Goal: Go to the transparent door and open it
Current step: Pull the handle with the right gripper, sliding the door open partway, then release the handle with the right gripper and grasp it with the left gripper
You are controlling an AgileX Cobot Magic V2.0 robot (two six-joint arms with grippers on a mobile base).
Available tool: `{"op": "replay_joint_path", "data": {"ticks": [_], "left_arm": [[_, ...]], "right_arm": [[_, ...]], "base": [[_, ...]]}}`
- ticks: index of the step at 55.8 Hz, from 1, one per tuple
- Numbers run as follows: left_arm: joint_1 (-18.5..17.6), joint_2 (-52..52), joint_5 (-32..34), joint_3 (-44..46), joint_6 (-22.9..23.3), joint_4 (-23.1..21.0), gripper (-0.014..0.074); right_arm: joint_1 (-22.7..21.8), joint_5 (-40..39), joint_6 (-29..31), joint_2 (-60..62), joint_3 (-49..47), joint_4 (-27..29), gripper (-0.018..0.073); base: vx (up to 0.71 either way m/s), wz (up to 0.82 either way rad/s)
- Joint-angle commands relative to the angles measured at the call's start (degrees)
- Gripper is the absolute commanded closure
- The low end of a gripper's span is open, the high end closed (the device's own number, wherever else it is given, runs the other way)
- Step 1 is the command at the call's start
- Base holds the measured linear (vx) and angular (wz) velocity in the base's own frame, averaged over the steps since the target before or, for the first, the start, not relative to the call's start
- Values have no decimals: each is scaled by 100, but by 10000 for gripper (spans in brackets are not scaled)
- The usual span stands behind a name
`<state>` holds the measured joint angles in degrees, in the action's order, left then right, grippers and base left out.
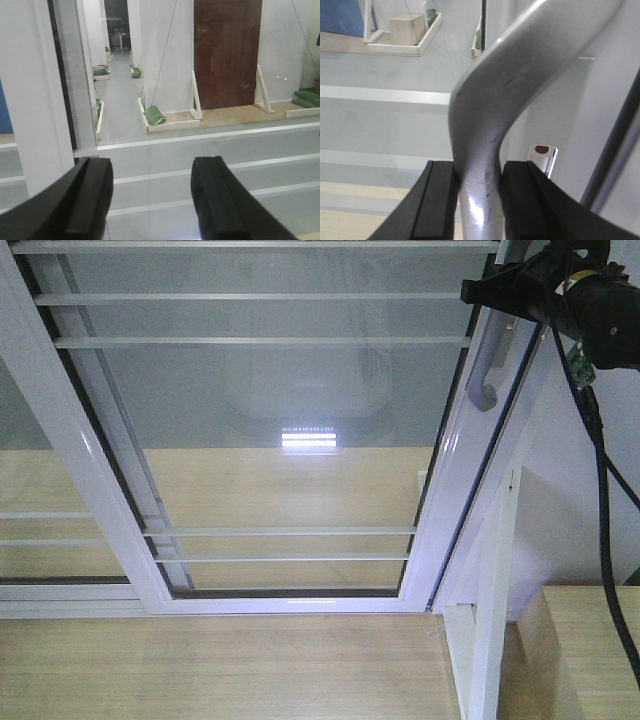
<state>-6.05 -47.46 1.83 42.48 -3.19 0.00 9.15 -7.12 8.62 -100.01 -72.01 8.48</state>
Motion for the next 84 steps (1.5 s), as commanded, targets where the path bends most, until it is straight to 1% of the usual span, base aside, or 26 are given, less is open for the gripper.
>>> {"op": "replay_joint_path", "data": {"ticks": [1,13,36,46,51,57,62,66,73,80,84], "left_arm": [[-21,4,475,218,-3,0,114],[-21,4,475,218,-3,0,114],[-21,4,390,218,2,0,114],[-21,4,170,218,2,-32,114],[-26,4,179,218,2,-32,114],[-26,4,134,218,39,-47,114],[-49,-3,24,211,67,-102,114],[-144,-45,-92,211,67,-95,115],[-384,-257,-58,207,17,-75,134],[-622,-685,178,207,17,-75,147],[-704,-1017,482,207,28,-80,147]], "right_arm": [[478,-736,-38,320,-228,-90,568],[801,-785,-38,320,-228,-94,568],[1263,-713,-38,360,-228,-120,568],[1264,-351,54,676,-222,-128,568],[1264,-26,364,968,-208,-134,568],[1264,562,773,1355,-208,-134,568],[1264,851,966,1632,-130,-127,568],[1264,656,1014,1960,190,-108,568],[1264,-97,1009,2577,1253,-85,568],[1264,-456,1009,3234,2350,-83,567],[1264,-528,1016,3577,2819,-83,567]], "base": [[0,0],[0,0],[0,0],[0,0],[0,0],[0,0],[0,0],[0,0],[0,0],[0,0],[0,0]]}}
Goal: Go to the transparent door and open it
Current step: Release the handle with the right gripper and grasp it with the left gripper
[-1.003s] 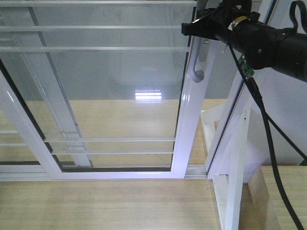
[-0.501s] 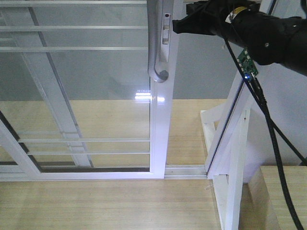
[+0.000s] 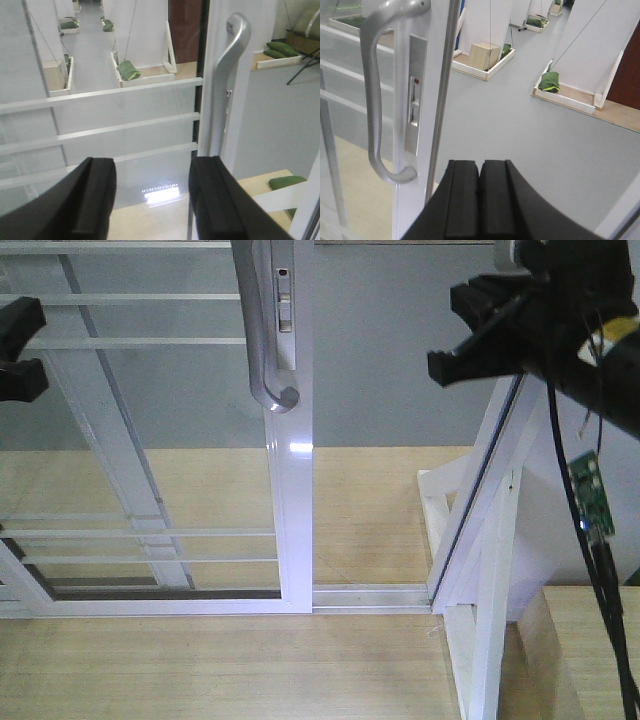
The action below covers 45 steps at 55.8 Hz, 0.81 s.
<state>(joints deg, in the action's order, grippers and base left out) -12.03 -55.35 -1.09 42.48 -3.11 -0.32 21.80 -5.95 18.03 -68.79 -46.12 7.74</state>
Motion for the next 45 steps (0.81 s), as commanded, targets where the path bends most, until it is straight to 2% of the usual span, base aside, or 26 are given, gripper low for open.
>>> {"op": "replay_joint_path", "data": {"ticks": [1,8,16,26,35,45], "left_arm": [[-111,-293,848,207,20,-48,147],[-111,-957,1788,218,311,-48,147],[-111,-1750,2633,288,384,-48,147],[-111,-2527,2651,847,827,32,147],[-111,-3010,2645,1405,1133,443,147],[-111,-3371,2634,1873,1454,783,147]], "right_arm": [[0,-652,74,511,352,-10,567],[-14,-706,74,950,927,-10,565],[-14,-667,74,1212,1122,-10,565],[-14,-732,126,1312,1122,-16,565],[-14,-719,390,1312,1122,-16,565],[-14,-730,418,1312,1122,-16,565]], "base": [[0,0],[0,0],[0,0],[0,0],[0,0],[0,0]]}}
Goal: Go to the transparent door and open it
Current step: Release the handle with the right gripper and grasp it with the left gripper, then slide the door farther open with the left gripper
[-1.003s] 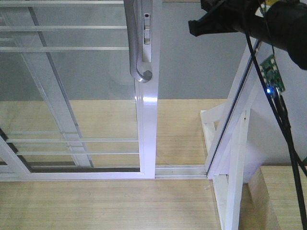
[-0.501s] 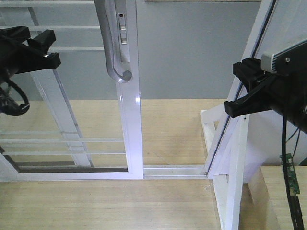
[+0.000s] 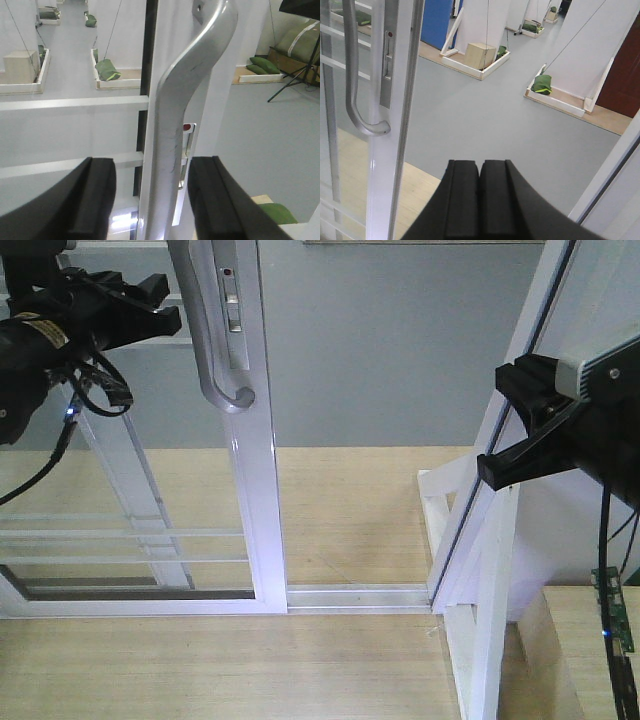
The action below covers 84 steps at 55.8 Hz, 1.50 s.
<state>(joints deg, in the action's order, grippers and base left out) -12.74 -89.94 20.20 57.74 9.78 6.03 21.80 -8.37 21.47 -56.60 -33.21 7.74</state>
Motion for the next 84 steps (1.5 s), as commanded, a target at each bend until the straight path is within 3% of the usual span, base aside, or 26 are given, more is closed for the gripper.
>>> {"op": "replay_joint_path", "data": {"ticks": [1,24,36,41,52,64,84], "left_arm": [[-40,57,505,397,171,158,147],[-40,-818,399,1536,265,231,147],[-40,-1211,-215,2142,265,226,161],[-40,-1199,-392,2172,265,226,242],[-36,-1162,-516,2172,265,226,606],[55,-968,-871,2172,252,226,602],[671,-504,-954,2172,252,226,599]], "right_arm": [[-14,-488,74,94,-169,-16,565],[-14,-512,74,94,-169,-16,565],[-14,-594,74,94,-169,-16,565],[-14,-638,74,94,-169,-16,565],[-14,-657,74,94,-169,-16,565],[-14,-658,68,94,-169,-11,565],[-14,-658,-145,94,-169,6,565]], "base": [[0,0],[0,0],[0,0],[0,0],[0,0],[0,0],[0,0]]}}
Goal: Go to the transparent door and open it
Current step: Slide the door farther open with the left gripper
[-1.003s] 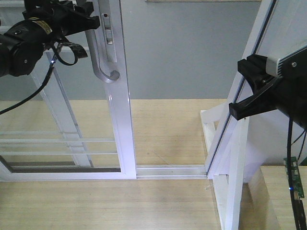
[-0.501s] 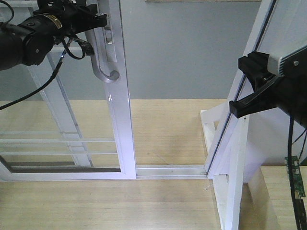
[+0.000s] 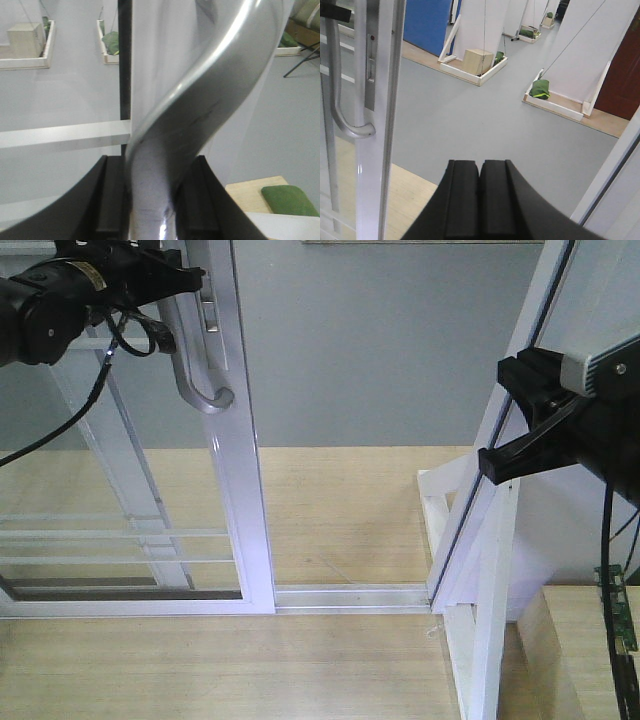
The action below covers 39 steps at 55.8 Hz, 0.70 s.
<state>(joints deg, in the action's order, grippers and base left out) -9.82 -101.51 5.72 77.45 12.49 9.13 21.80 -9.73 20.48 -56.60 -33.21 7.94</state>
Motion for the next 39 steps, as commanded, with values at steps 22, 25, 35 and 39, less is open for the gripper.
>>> {"op": "replay_joint_path", "data": {"ticks": [22,25,35,39], "left_arm": [[895,940,372,201,-19,-84,599],[957,987,346,201,-19,-84,599],[1154,1156,-12,201,-32,-78,599],[1234,1258,-333,201,-60,-73,599]], "right_arm": [[-14,-522,-45,94,-169,-13,565],[-14,-522,-45,94,-169,-13,565],[-14,-522,-45,94,-169,-13,565],[-14,-522,-45,94,-169,-13,565]], "base": [[0,0],[0,0],[0,0],[0,0]]}}
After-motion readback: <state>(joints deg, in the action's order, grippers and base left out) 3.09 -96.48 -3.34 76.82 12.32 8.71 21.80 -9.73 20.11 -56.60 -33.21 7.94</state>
